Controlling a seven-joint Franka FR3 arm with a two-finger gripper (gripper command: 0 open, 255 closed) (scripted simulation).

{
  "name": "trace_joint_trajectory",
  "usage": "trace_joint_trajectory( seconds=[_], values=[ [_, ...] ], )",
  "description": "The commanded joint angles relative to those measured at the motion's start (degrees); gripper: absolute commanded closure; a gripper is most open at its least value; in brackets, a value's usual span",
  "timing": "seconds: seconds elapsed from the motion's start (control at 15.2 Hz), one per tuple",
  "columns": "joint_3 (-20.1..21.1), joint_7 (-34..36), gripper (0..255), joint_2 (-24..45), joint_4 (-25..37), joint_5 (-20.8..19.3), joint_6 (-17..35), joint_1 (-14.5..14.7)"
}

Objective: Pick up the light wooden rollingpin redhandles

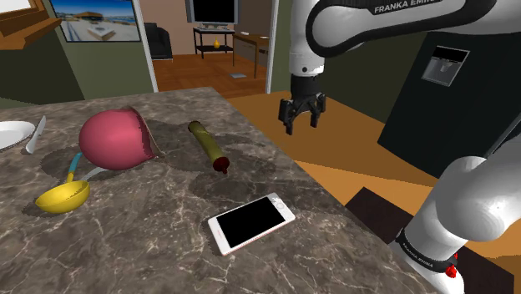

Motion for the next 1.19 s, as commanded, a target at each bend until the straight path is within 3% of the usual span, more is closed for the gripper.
trace_joint_trajectory(
  seconds=[0.0, 0.59, 1.12],
  values=[
    [1.65, 2.7, 0, 4.06, 3.55, -0.07, 0.99, 0.45],
    [6.98, 14.03, 0, 21.96, 20.52, -4.14, 3.3, 3.19],
    [8.52, 22.92, 0, 40.53, 42.77, -10.84, -0.05, 8.77]
  ],
)
